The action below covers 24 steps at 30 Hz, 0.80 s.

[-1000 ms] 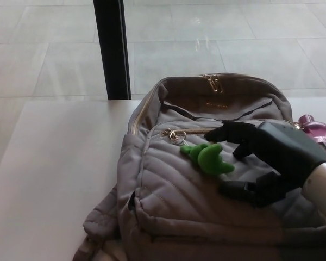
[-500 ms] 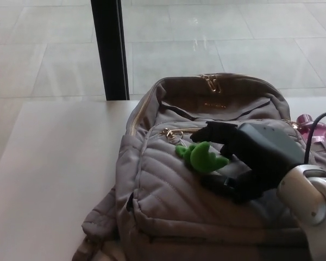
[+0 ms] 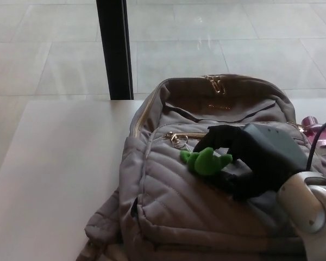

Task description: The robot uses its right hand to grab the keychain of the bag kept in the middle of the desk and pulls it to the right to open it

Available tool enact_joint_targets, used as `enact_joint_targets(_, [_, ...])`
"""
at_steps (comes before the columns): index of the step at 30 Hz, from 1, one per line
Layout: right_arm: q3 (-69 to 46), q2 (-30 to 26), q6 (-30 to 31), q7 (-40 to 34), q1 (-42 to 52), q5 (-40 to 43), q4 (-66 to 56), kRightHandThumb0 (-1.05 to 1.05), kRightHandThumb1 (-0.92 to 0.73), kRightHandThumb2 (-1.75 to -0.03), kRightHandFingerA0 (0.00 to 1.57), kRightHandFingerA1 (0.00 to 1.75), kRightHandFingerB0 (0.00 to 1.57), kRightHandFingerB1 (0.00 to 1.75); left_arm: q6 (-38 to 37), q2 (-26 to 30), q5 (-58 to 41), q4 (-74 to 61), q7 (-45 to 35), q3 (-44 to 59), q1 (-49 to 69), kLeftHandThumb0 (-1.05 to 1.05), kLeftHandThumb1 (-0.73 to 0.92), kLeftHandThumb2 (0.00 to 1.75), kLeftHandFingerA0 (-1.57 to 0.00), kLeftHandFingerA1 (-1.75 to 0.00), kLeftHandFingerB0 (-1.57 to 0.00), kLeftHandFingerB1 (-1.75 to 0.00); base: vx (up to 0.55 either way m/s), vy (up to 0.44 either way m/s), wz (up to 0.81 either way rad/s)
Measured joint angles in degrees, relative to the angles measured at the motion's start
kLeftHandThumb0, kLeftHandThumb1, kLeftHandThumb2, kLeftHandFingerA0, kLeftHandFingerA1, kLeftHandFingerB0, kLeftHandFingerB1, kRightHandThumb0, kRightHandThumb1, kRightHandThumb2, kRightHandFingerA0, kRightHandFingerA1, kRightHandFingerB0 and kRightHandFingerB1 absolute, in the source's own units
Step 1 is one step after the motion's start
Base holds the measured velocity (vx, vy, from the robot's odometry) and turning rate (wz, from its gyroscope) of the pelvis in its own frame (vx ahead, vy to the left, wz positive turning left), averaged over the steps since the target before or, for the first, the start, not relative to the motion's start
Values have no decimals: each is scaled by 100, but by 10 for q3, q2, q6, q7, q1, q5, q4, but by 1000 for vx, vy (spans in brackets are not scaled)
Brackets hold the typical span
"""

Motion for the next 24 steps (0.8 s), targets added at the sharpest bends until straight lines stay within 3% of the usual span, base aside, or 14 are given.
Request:
enact_joint_targets(1, [0, 4, -1, -4, 1, -3, 0, -29, -60, -97, 92, 171, 88, 105, 0, 0, -1, 0, 0, 2, -1, -90, 84, 94, -55, -57, -39, -48, 0, 0, 0])
enact_joint_targets(2, [0, 9, -2, -8, 3, -4, 1, -33, -52, -103, 113, 151, 92, 103, 0, -1, -2, 0, -1, 5, -1, -86, 92, 82, -55, -55, -40, -46, 0, 0, 0])
enact_joint_targets(3, [-1, 13, -2, -11, 5, -6, 1, -30, -59, -98, 93, 171, 89, 103, 0, -1, -3, 0, -1, 8, -1, -81, 80, 121, -52, -63, -36, -54, 0, 0, 0])
enact_joint_targets(4, [-4, 20, -2, -14, 7, -6, 2, -30, -59, -98, 93, 171, 89, 103, 0, -1, -4, -1, -2, 10, -1, -81, 80, 121, -52, -63, -36, -54, 0, 0, 0])
enact_joint_targets(5, [-5, 25, -1, -16, 8, -7, 2, -29, -59, -98, 93, 172, 91, 101, 0, -2, -5, -1, -3, 12, -1, -90, 92, 87, -56, -56, -38, -46, 0, 0, 0])
enact_joint_targets(6, [-7, 29, -1, -18, 9, -7, 3, -25, -59, -98, 95, 173, 90, 97, 0, -2, -5, -2, -3, 14, -2, -88, 92, 83, -58, -51, -42, -42, 0, 0, 0])
enact_joint_targets(12, [-13, 50, -9, -33, 18, -8, 6, -29, -59, -95, 92, 174, 90, 106, 1, -5, -12, -4, -9, 26, -1, -95, 85, 96, -57, -57, -39, -48, 0, 0, 0])
enact_joint_targets(13, [-13, 53, -10, -35, 20, -8, 6, -29, -58, -99, 92, 175, 86, 120, 1, -6, -13, -4, -9, 26, -1, -93, 92, 86, -56, -54, -42, -47, 0, 0, 0])
enact_joint_targets(14, [-13, 56, -11, -38, 21, -8, 6, -29, -58, -99, 92, 175, 86, 120, 1, -6, -13, -3, -9, 26, -1, -93, 92, 86, -56, -54, -42, -47, 0, 0, 0])
enact_joint_targets(15, [-13, 59, -11, -40, 22, -8, 6, -30, -58, -108, 92, 175, 75, 146, 0, -7, -14, -3, -10, 27, -1, -88, 92, 87, -59, -52, -43, -43, 0, 0, 0])
enact_joint_targets(17, [-15, 66, -13, -44, 24, -8, 6, -33, -58, -109, 92, 175, 73, 155, 1, -8, -16, -3, -10, 28, -1, -87, 92, 87, -60, -52, -43, -43, 0, 0, 0])
enact_joint_targets(22, [-17, 75, -25, -60, 27, -9, 8, -33, -58, -115, 91, 175, 65, 165, 1, -8, -18, -3, -10, 30, -1, -91, 91, 91, -57, -56, -42, -48, 0, 0, 0])
enact_joint_targets(23, [-18, 76, -25, -61, 27, -10, 8, -32, -57, -117, 91, 175, 73, 146, 1, -8, -18, -3, -10, 30, -1, -88, 92, 86, -58, -53, -41, -44, 0, 0, 0])
enact_joint_targets(24, [-18, 76, -25, -61, 26, -11, 8, -32, -57, -117, 91, 175, 73, 146, 1, -8, -19, -3, -11, 31, 0, -88, 92, 86, -58, -53, -41, -44, 0, 0, 0])
